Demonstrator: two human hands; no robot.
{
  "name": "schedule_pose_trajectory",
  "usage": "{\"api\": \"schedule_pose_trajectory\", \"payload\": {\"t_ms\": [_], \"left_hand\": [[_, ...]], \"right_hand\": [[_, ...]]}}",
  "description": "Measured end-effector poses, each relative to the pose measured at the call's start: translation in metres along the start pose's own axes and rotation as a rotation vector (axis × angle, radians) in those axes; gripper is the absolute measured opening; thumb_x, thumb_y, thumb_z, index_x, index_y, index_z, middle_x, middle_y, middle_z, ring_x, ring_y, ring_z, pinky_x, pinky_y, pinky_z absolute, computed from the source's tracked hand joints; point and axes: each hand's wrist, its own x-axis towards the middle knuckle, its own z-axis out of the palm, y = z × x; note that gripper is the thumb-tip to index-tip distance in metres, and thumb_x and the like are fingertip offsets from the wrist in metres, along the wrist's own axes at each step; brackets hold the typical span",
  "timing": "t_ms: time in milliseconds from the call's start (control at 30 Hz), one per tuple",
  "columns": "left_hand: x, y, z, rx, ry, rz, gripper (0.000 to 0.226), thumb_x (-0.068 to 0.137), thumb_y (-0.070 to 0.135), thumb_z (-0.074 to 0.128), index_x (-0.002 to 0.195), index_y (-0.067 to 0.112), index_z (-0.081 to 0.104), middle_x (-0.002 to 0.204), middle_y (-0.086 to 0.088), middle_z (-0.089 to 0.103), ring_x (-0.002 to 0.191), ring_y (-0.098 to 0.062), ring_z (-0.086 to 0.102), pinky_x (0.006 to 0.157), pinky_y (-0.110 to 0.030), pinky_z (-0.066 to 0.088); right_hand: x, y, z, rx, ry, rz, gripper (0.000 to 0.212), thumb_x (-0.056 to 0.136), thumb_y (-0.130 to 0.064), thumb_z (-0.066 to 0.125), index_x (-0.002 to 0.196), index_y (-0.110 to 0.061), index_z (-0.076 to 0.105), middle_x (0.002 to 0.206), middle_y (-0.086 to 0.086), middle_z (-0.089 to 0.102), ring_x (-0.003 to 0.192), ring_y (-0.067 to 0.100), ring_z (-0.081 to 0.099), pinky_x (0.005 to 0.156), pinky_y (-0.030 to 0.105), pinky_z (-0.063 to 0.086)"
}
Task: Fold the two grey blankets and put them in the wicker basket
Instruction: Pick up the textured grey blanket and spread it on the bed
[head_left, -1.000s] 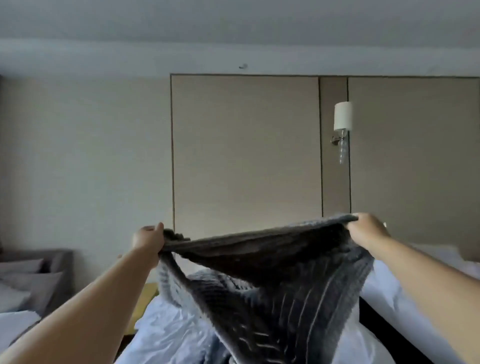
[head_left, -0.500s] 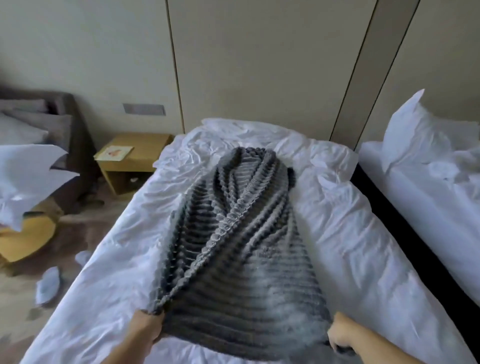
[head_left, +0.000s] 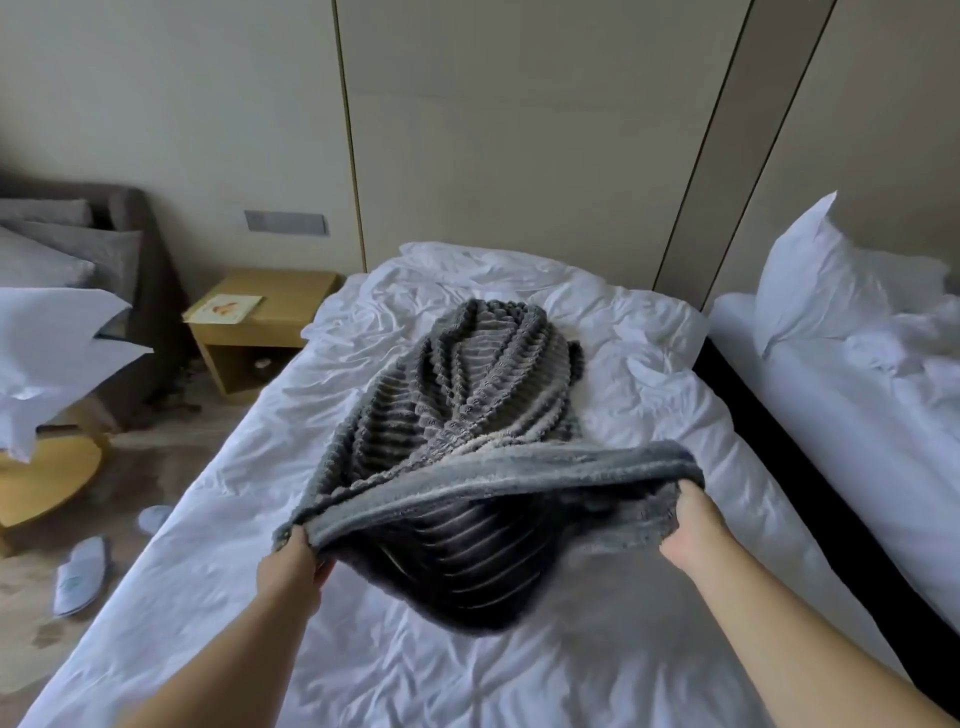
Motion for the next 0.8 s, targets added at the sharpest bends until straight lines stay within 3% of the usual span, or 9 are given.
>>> {"api": "schedule_pose_trajectory", "payload": {"t_ms": [67,100,200,267,433,567,633,700,800], "left_hand": [[0.002,-0.005,-0.013,0.135,0.014,-0.003,0.045,0.096,0.035,0.048,0.135,0.014,0.045,0.123,-0.005,0.061,0.112,-0.02,0.06,0.079,-0.024,0.048],[0.005,-0.01,-0.023,0.489,0.087,0.059,0.037,0.094,0.037,0.049,0.127,0.021,0.051,0.123,-0.002,0.063,0.111,-0.018,0.061,0.08,-0.022,0.047],[0.016,-0.028,-0.059,0.363,0.158,0.028,0.012,0.093,0.015,0.049,0.082,0.013,0.051,0.083,-0.016,0.061,0.061,-0.028,0.063,0.046,-0.026,0.049],[0.011,-0.041,-0.078,0.467,0.19,-0.142,0.005,0.091,0.005,0.052,0.087,0.002,0.051,0.071,-0.018,0.051,0.045,-0.023,0.051,0.036,-0.022,0.045],[-0.005,0.0,-0.044,0.669,-0.143,-0.186,0.014,0.091,0.007,0.057,0.08,-0.001,0.053,0.064,-0.016,0.054,0.033,-0.018,0.051,0.036,-0.02,0.047],[-0.056,0.12,0.04,0.145,-0.461,0.164,0.017,0.097,0.02,0.053,0.083,0.011,0.056,0.063,-0.007,0.063,0.041,-0.007,0.056,0.042,-0.016,0.047],[-0.08,0.169,0.062,-0.257,-0.566,0.255,0.015,0.099,0.028,0.05,0.097,0.015,0.057,0.088,-0.003,0.069,0.071,-0.008,0.067,0.067,-0.023,0.057],[-0.09,0.183,0.062,-0.309,-0.527,0.386,0.028,0.1,0.028,0.047,0.117,0.007,0.054,0.108,-0.005,0.06,0.081,-0.001,0.065,0.076,-0.016,0.054],[-0.076,0.138,0.053,-0.187,-0.355,0.347,0.038,0.102,0.01,0.042,0.134,-0.009,0.041,0.105,-0.018,0.058,0.062,0.007,0.061,0.055,-0.006,0.047]], "right_hand": [[0.002,0.025,-0.018,-0.355,-0.109,0.069,0.048,0.09,-0.044,0.061,0.125,-0.013,0.056,0.13,0.006,0.056,0.115,0.028,0.053,0.098,0.043,0.045],[0.003,0.039,-0.031,-0.612,-0.155,0.091,0.057,0.08,-0.046,0.072,0.123,-0.012,0.057,0.127,0.003,0.056,0.115,0.025,0.052,0.099,0.04,0.043],[0.004,0.081,-0.076,-1.296,-0.195,0.251,0.092,0.066,-0.038,0.085,0.14,-0.005,0.042,0.144,0.01,0.045,0.128,0.026,0.045,0.105,0.033,0.038],[-0.002,0.098,-0.092,-1.538,-0.072,0.245,0.09,0.075,-0.038,0.079,0.144,-0.003,0.033,0.151,0.013,0.033,0.135,0.027,0.038,0.105,0.027,0.035],[-0.012,0.041,-0.028,-1.371,-0.006,-0.112,0.015,0.086,-0.004,0.055,0.098,0.003,0.061,0.111,0.026,0.063,0.102,0.035,0.062,0.078,0.035,0.052],[-0.025,-0.106,0.039,-0.929,0.189,-0.674,0.032,0.084,-0.002,0.045,0.11,-0.001,0.064,0.117,0.027,0.061,0.106,0.038,0.059,0.087,0.041,0.048],[-0.053,-0.167,0.05,-0.473,0.244,-0.915,0.033,0.073,-0.011,0.047,0.097,-0.018,0.069,0.102,0.009,0.068,0.095,0.026,0.062,0.082,0.036,0.05],[-0.075,-0.186,0.04,-0.075,0.202,-1.078,0.026,0.069,-0.019,0.05,0.084,-0.031,0.068,0.09,-0.009,0.069,0.088,0.015,0.064,0.078,0.03,0.053],[-0.066,-0.138,0.029,-0.253,0.222,-1.139,0.02,0.078,-0.024,0.062,0.097,-0.03,0.064,0.1,0.001,0.07,0.097,0.023,0.064,0.087,0.037,0.049]]}}
